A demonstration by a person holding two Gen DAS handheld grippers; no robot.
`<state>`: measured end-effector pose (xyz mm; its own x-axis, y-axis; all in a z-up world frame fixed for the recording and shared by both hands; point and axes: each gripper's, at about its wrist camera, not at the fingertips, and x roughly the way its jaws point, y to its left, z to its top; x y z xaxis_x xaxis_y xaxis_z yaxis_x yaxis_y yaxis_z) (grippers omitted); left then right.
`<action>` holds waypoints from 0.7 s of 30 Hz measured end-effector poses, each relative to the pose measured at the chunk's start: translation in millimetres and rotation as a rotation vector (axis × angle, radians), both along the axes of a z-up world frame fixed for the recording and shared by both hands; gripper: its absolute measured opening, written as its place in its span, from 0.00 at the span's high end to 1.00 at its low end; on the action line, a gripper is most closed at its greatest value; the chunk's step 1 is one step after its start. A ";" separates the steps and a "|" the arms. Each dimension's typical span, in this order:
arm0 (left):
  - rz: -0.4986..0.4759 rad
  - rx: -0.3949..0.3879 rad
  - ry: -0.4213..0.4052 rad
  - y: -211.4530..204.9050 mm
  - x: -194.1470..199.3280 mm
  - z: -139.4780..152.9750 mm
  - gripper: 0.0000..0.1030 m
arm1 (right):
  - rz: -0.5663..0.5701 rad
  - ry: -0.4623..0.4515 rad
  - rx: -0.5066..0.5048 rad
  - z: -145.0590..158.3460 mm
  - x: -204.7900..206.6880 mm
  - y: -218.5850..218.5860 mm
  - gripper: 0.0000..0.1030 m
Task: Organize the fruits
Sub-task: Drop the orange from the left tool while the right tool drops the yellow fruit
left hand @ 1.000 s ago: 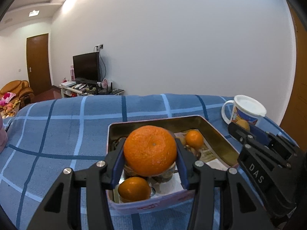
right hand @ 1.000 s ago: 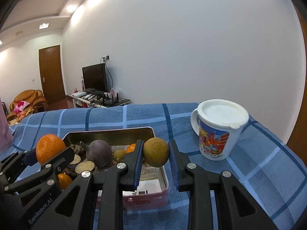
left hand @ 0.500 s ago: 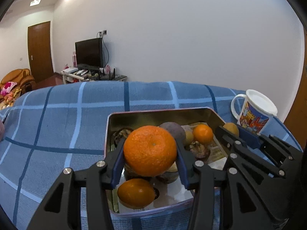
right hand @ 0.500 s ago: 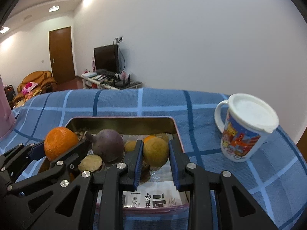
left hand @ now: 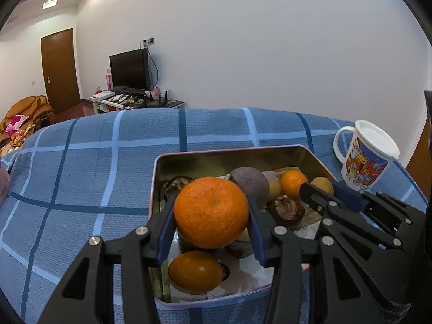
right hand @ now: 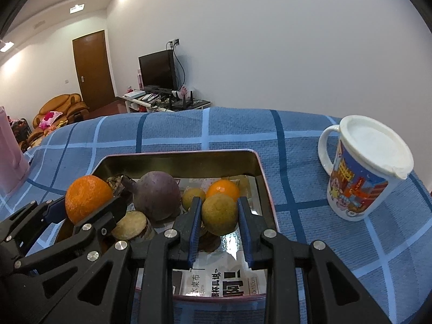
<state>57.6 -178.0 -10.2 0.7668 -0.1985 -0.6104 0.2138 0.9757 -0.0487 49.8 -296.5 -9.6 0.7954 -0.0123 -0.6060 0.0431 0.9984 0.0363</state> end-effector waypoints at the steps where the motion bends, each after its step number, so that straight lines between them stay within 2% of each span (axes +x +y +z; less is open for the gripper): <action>1: 0.001 0.002 0.000 -0.1 -0.2 0.1 0.52 | 0.002 0.003 0.003 -0.3 0.4 -0.2 0.72; 9: 0.015 0.022 -0.001 -1.9 0.3 0.4 0.52 | 0.030 0.037 0.052 -5.5 7.3 -4.6 0.72; 14: 0.040 0.023 0.011 1.1 2.6 -0.9 0.43 | 0.025 0.059 0.066 -8.4 10.9 -6.5 0.72; 21: 0.050 0.034 -0.022 2.7 -2.8 1.6 0.40 | 0.026 0.050 0.088 -7.9 11.3 -9.7 0.71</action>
